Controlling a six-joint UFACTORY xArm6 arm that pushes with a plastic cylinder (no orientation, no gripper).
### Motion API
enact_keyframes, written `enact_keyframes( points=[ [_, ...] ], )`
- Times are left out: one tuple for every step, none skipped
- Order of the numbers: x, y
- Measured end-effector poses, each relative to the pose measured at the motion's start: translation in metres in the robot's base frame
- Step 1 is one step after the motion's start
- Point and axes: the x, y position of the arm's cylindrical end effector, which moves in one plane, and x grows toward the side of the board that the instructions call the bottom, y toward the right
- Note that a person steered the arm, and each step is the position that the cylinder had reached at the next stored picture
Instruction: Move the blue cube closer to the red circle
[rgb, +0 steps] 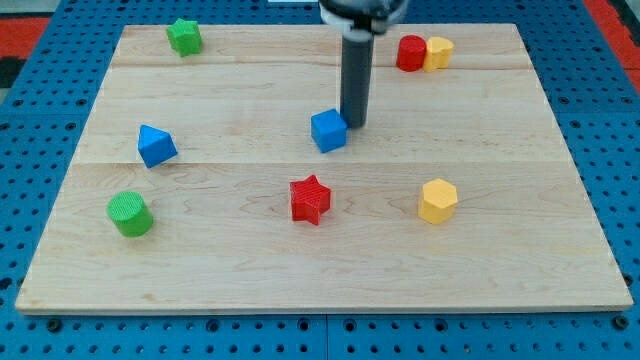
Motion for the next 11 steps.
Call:
enact_keyframes(
  points=[
    [0.049,-0.001],
    [0.047,-0.027],
    [0.022,-0.049],
    [-0.006,-0.047],
    [-0.032,-0.045],
    [-0.05,-0.025],
    [-0.065,0.008],
    [-0.069,0.038],
    [-0.088,0.048],
    [-0.101,0.048],
    [-0.105,0.048]
  ],
)
